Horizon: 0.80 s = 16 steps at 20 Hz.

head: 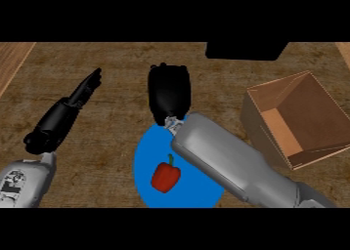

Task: Pick the lemon from the plate and place it in the cardboard box

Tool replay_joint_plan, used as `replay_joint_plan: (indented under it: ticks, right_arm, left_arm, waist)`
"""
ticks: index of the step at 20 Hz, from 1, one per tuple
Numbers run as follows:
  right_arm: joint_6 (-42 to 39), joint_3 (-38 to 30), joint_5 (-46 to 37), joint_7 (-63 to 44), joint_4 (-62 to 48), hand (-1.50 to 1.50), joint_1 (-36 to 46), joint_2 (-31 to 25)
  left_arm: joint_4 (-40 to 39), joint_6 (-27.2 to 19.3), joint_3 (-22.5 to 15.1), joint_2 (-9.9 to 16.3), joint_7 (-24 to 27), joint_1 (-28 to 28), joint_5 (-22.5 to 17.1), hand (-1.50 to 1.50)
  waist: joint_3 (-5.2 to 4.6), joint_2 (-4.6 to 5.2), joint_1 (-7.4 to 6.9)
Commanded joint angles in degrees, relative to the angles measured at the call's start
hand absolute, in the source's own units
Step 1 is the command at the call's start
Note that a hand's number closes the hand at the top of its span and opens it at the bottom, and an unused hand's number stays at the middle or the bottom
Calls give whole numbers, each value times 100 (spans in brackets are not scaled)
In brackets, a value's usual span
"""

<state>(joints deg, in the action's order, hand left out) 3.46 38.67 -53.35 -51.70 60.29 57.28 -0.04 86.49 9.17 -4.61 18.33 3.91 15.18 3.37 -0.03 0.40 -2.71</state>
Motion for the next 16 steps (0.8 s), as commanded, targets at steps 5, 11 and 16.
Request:
replay_joint_plan:
  ticks: [5, 11, 16]
  right_arm:
    - [768, -882, -643, -1511, -76, 150, 805, -19]
    - [772, -1453, -1206, -2072, 270, 150, 719, -244]
    - [713, -2167, -1081, -1470, 698, 150, 166, -1046]
  left_arm:
    - [39, -96, 81, -47, -100, -21, 53, 0]
    - [-45, 27, 224, 64, 135, -293, -12, 0]
    - [130, -168, 95, -132, -53, -328, 158, 0]
  waist:
    - [4, -51, 225]
    - [1, -70, 302]
    - [6, -70, 341]
